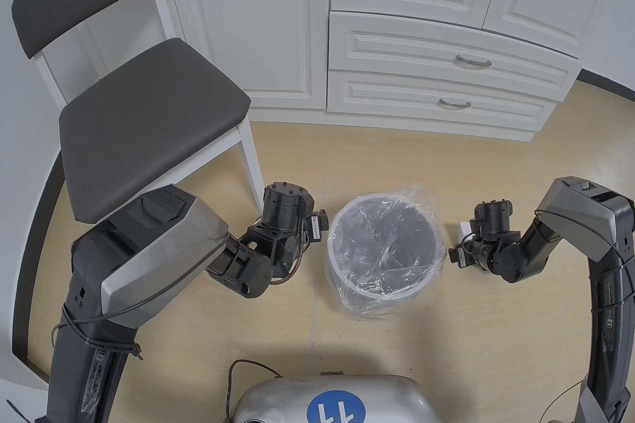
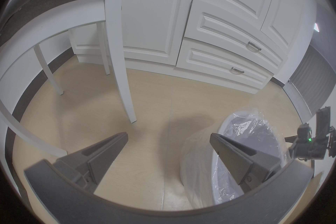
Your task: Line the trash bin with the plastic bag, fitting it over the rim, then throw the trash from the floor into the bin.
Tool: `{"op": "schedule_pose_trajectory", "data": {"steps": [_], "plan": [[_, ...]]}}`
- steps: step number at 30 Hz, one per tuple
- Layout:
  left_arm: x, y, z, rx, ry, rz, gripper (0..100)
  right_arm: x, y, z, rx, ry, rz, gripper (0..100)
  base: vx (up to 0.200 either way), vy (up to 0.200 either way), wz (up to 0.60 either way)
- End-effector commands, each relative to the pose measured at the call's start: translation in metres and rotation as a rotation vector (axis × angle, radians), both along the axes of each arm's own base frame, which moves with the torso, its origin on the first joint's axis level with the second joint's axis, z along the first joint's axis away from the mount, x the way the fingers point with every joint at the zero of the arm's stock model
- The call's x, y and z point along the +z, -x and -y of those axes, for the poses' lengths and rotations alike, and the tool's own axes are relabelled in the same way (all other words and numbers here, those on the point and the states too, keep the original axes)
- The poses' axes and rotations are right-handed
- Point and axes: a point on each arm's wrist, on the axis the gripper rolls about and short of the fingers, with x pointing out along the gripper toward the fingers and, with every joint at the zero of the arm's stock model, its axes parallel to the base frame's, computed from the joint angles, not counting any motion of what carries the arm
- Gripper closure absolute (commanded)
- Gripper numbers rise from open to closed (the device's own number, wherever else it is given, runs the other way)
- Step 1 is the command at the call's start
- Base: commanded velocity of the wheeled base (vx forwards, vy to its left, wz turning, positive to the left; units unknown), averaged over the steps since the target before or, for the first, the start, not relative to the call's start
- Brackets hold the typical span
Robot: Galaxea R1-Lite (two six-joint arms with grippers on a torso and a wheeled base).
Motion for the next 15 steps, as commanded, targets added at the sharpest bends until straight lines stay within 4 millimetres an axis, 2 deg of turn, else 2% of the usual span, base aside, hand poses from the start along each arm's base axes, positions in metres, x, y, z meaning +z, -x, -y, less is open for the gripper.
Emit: {"op": "schedule_pose_trajectory", "data": {"steps": [1,5,7,13,15], "plan": [[-0.001,0.0,-0.001,0.001,0.0,0.003,0,0.025,0.05,0.038,0.112,0.238,-0.028,0,0.0,0.0,0.0],[-0.001,0.0,0.0,0.0,-0.001,0.002,0,0.022,0.069,0.026,0.282,0.241,-0.036,0,0.0,0.0,0.0],[-0.001,0.0,0.0,-0.001,0.0,0.002,0,0.02,0.07,0.017,0.317,0.228,-0.035,0,0.0,0.0,0.0],[-0.001,-0.001,-0.001,0.004,0.0,0.004,0,0.004,0.064,-0.033,0.337,0.037,-0.01,0,0.0,0.0,0.0],[-0.001,-0.001,-0.001,0.002,0.0,0.003,0,0.001,0.061,-0.039,0.333,0.009,-0.003,0,0.0,0.0,0.0]]}}
